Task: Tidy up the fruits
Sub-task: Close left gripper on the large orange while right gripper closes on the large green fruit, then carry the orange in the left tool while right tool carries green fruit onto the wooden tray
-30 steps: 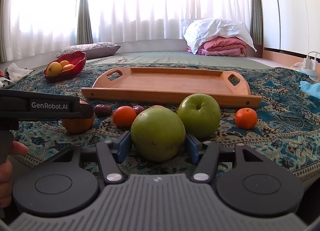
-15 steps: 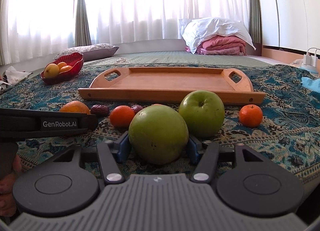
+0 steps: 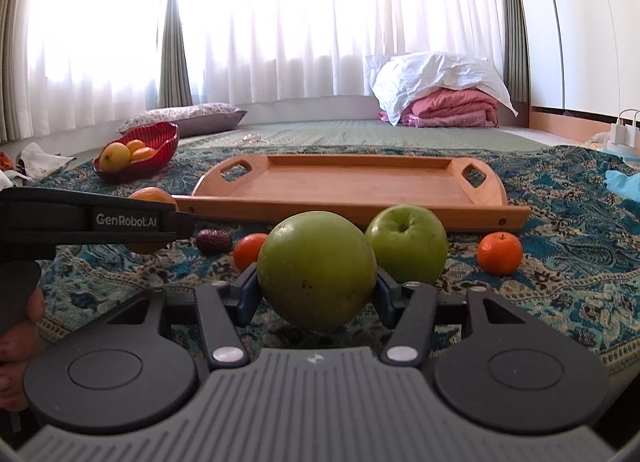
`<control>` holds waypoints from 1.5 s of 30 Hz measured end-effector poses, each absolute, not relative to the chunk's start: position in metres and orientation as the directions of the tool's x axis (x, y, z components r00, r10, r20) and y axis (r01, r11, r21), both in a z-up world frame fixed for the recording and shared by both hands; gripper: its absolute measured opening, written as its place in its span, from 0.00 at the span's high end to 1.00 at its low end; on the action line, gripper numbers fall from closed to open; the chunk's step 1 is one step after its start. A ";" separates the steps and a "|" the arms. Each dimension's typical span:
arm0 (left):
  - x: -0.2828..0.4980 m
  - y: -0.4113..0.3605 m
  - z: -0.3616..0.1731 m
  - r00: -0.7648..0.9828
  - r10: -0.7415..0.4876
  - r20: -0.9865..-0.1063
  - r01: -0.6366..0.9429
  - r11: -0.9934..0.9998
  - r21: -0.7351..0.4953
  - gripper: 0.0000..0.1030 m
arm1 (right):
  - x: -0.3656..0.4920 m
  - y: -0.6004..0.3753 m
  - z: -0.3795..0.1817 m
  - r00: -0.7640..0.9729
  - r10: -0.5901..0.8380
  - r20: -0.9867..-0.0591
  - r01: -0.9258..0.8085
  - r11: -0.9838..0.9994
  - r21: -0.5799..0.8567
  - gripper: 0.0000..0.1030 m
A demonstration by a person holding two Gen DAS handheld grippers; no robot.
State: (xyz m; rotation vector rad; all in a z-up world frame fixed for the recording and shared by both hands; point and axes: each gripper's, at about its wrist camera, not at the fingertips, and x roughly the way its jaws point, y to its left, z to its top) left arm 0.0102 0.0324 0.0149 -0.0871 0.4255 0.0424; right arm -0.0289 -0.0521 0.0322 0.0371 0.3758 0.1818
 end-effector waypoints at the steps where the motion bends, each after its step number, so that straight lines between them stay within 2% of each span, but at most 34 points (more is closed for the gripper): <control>1: 0.010 0.032 0.017 0.912 0.026 -0.409 -0.061 0.996 -0.072 0.53 | -0.030 -0.053 0.035 0.917 0.184 -0.353 -0.169 0.983 0.073 0.42; 12: 0.014 0.025 0.038 0.914 0.008 -0.406 -0.024 0.999 -0.034 0.54 | -0.026 -0.071 0.064 0.946 0.125 -0.298 -0.103 0.991 0.091 0.42; 22: 0.036 0.024 0.057 0.903 -0.023 -0.430 0.008 0.999 -0.036 0.54 | 0.008 -0.099 0.084 0.940 0.033 -0.341 -0.003 0.996 0.090 0.42; 45: 0.129 0.026 0.071 0.836 -0.082 -0.542 0.017 0.992 -0.124 0.54 | 0.095 -0.137 0.110 0.889 0.094 -0.448 -0.027 0.988 0.155 0.42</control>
